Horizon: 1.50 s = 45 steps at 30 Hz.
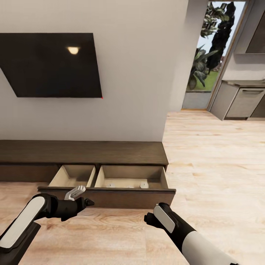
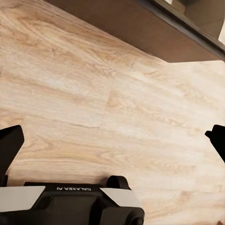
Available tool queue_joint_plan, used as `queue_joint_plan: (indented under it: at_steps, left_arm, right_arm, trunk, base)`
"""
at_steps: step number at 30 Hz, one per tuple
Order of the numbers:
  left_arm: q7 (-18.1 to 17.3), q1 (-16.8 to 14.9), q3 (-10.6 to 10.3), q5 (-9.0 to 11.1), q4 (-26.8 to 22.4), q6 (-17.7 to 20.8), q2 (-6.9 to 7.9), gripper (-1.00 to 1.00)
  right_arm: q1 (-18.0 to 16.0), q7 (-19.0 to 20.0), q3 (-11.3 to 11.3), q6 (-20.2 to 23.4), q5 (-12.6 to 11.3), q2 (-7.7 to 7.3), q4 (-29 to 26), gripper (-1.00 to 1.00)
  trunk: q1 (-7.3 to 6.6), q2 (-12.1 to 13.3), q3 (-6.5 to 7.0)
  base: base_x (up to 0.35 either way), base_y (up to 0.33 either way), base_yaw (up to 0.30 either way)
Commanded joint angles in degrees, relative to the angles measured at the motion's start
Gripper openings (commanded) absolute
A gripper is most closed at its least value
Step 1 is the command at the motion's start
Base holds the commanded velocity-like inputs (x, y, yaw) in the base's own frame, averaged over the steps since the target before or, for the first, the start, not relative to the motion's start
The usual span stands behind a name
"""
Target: Place each of the two pumpkins and all three candles from the living room inside a cabinet in the living room (use any cabinet), then make sure every cabinet is closed, and position the cauldron so it is next to a table in the living room.
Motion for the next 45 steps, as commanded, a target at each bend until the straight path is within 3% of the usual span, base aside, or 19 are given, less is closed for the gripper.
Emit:
queue_joint_plan:
  at_steps: [1,8,10,12,14,17,18,20,21,23,26,27,31,35,40,45]
  left_arm:
    - [0.6,-0.1,-0.1,0.5,-0.1,0.0,0.01,1.0]
    - [0.8,-0.1,-0.3,0.4,0.3,-0.1,-0.1,1.0]
    - [0.7,-0.1,-0.3,-0.6,0.5,-0.2,-0.12,1.0]
    - [0.6,-0.1,-0.3,-3.5,0.7,-0.2,-0.15,1.0]
    - [0.3,-0.1,-0.2,-7.8,1.3,-0.2,-0.98,1.0]
    - [0.1,-0.1,-0.3,-14.7,2.8,-0.2,-4.49,1.0]
    - [0.1,-0.1,-0.3,-16.0,3.2,-0.3,-5.18,1.0]
    - [-0.1,-0.1,-0.4,-21.9,5.2,-1.0,-7.9,1.0]
    - [-0.1,-0.1,-0.4,-23.4,5.6,-1.3,-8.56,1.0]
    - [-0.2,-0.1,-0.8,-29.3,6.7,-3.1,-11.06,1.0]
    - [-0.9,-0.1,-4.2,-37.0,10.0,-8.0,-13.2,1.0]
    - [-1.4,-0.1,-5.3,-38.2,10.8,-9.6,-13.35,1.0]
    - [-9.2,-0.1,-13.6,-46.2,20.0,-26.0,-13.65,1.0]
    - [-14.8,-0.1,-15.9,-51.5,30.9,-37.8,-14.04,1.0]
    - [-19.4,-0.1,-16.4,-53.9,38.3,-48.2,-14.25,1.0]
    - [-21.5,-0.1,-16.5,-54.4,40.9,-51.7,-14.28,1.0]
  right_arm:
    - [-0.1,-0.5,0.3,0.1,-0.5,-0.04,-0.1,1.0]
    - [0.0,-0.5,0.3,0.0,-0.5,-0.05,-0.1,1.0]
    - [0.0,-0.5,0.3,0.0,-0.5,-0.05,-0.1,1.0]
    - [0.0,-0.5,0.5,0.0,-0.3,-0.04,-0.1,1.0]
    - [0.0,-0.5,0.6,-0.3,-0.2,-0.04,-0.1,1.0]
    - [-0.1,-0.5,0.9,-1.1,0.2,-0.04,-0.1,1.0]
    - [-0.1,-0.5,0.9,-1.3,0.2,-0.04,-0.1,1.0]
    - [-0.1,-0.5,1.1,-2.0,0.5,-0.05,-0.2,1.0]
    - [0.0,-0.5,1.1,-2.4,0.5,-0.07,-0.2,1.0]
    - [0.0,-0.4,1.1,-5.5,1.1,-0.21,-0.2,1.0]
    - [0.2,1.2,1.3,-12.5,2.5,-0.49,0.1,1.0]
    - [0.3,1.8,1.5,-13.9,3.2,-0.53,0.2,1.0]
    - [2.7,6.2,2.8,-26.0,10.3,-0.63,1.3,1.0]
    - [5.0,7.7,3.1,-36.3,13.7,-0.28,6.7,1.0]
    - [5.6,11.4,3.3,-44.3,15.7,-0.15,14.9,1.0]
    - [5.8,16.4,3.2,-49.6,16.8,-0.13,19.7,1.0]
  trunk:
    - [0.23,-0.5,-0.24]
    - [1.76,-3.3,-1.5]
    - [2.2,-4.1,-1.86]
    - [2.64,-4.9,-2.21]
    - [3.08,-5.7,-2.57]
    - [3.74,-6.9,-3.11]
    - [3.96,-7.3,-3.29]
    - [4.4,-8.1,-3.65]
    - [4.62,-8.5,-3.83]
    - [5.06,-9.3,-4.19]
    - [5.72,-10.5,-4.73]
    - [5.94,-10.9,-4.91]
    - [6.81,-12.5,-5.63]
    - [7.69,-14.1,-6.34]
    - [8.79,-16.1,-7.24]
    - [9.89,-18.1,-8.14]
  base:
    - [-0.001,0.0,0.0]
    - [0.0,0.0,0.0]
    - [0.0,0.0,0.0]
    - [0.0,0.0,0.0]
    - [0.0,0.0,0.0]
    - [0.0,0.0,0.0]
    - [0.0,0.0,0.0]
    - [0.0,0.0,0.0]
    - [0.0,0.0,0.0]
    - [0.0,0.0,0.0]
    - [0.0,0.0,0.0]
    - [0.0,0.0,0.0]
    - [0.0,0.0,0.0]
    - [0.0,0.0,0.0]
    - [0.0,0.0,0.0]
    - [0.0,0.0,0.0]
